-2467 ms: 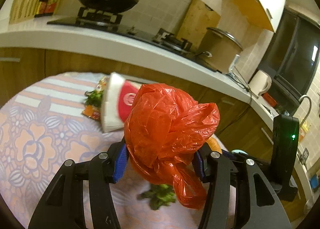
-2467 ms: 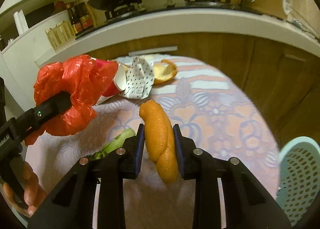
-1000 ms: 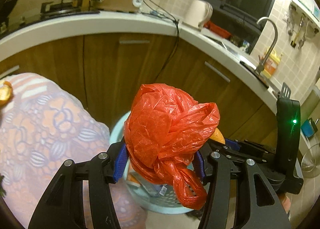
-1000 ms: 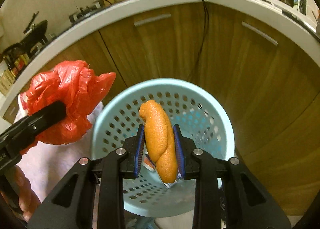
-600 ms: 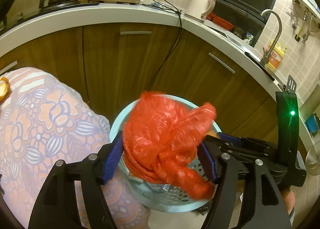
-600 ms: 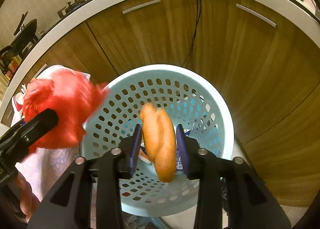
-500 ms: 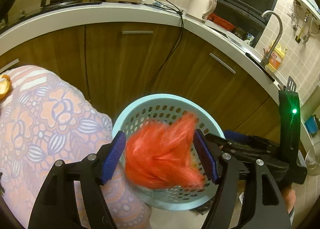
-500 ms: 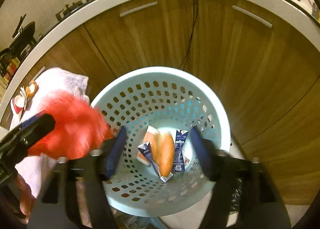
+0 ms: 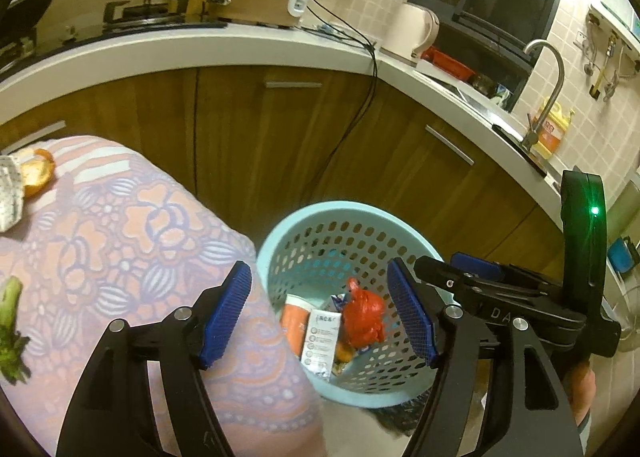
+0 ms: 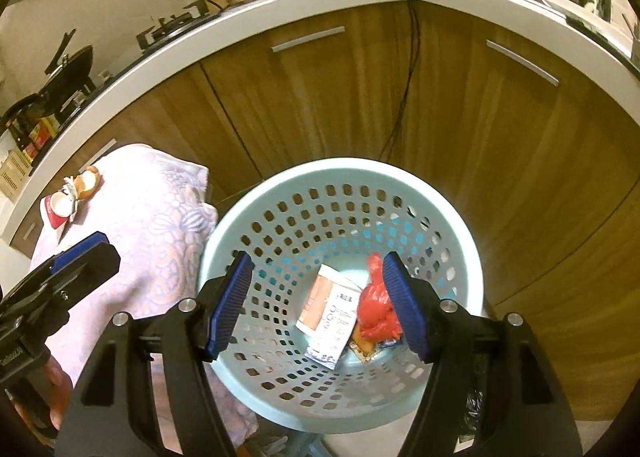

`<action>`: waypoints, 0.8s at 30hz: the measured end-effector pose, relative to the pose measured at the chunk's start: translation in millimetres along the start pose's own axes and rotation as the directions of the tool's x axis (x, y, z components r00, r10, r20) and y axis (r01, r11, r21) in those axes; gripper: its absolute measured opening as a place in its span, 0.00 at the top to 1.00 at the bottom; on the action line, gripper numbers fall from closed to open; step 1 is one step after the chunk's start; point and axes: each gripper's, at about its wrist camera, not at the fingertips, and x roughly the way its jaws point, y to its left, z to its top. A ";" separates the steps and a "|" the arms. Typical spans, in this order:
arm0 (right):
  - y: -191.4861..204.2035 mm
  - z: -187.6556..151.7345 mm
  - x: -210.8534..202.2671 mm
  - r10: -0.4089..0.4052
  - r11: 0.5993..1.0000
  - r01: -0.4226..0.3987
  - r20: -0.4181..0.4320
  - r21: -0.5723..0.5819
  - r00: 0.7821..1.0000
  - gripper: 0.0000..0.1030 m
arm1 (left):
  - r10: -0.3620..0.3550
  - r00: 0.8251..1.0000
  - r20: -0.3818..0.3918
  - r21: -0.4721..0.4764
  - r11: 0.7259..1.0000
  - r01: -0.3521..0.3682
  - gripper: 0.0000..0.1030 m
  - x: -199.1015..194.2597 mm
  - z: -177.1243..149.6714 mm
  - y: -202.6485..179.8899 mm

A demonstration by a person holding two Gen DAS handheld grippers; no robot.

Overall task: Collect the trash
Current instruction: 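Grasp the green vegetable stalk with left tool while right tool grasps the white dotted napkin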

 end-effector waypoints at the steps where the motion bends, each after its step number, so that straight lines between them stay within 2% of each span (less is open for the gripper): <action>1: 4.8 0.8 -1.4 0.007 1.000 -0.007 0.004 -0.008 1.000 0.38 | 0.005 1.000 0.008 -0.003 1.000 -0.005 0.33 -4.7 0.0 2.9; 9: 49.1 6.5 -6.9 0.059 0.995 -0.057 0.028 -0.082 0.998 0.38 | 0.064 0.996 0.063 -0.060 0.996 -0.060 0.33 -47.1 0.5 37.3; 15: 94.0 6.6 -5.7 0.103 0.982 -0.097 0.026 -0.164 0.994 0.38 | 0.166 0.981 0.100 -0.126 0.980 -0.153 0.33 -88.0 -7.7 82.2; 21: 134.3 4.6 3.7 0.141 0.966 -0.136 0.005 -0.218 0.990 0.38 | 0.311 0.947 0.079 -0.211 0.934 -0.289 0.30 -117.7 -23.9 141.4; 24: 154.3 2.1 8.6 0.155 0.957 -0.153 -0.012 -0.247 0.988 0.38 | 0.335 0.942 0.024 -0.244 0.916 -0.319 0.25 -117.1 -30.5 165.6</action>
